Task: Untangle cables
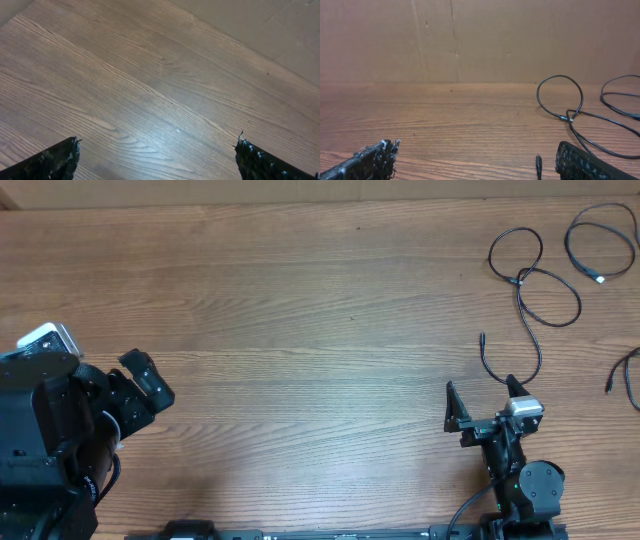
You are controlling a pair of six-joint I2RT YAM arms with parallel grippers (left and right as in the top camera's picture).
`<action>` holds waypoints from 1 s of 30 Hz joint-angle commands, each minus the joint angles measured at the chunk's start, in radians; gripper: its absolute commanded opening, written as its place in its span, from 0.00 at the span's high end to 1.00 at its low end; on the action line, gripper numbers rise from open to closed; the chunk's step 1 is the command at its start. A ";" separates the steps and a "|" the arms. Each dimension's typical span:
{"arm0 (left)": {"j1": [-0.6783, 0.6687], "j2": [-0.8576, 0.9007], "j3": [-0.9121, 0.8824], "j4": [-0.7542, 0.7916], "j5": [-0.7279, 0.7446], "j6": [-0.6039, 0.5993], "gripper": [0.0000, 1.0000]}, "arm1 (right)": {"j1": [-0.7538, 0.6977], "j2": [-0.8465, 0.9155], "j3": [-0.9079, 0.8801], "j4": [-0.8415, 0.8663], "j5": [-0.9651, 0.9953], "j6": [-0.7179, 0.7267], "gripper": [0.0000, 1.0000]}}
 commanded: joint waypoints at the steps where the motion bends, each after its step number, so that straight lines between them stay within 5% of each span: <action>1: -0.005 0.003 0.006 0.004 -0.013 -0.014 0.00 | 0.006 -0.012 -0.011 0.005 0.000 -0.002 0.00; 14: -0.005 -0.061 0.002 0.004 -0.010 -0.014 0.00 | 0.006 -0.012 -0.011 0.005 0.000 -0.002 0.00; 30: 0.029 -0.538 -0.077 -0.021 0.050 -0.014 0.01 | 0.006 -0.012 -0.011 0.005 0.000 -0.002 0.00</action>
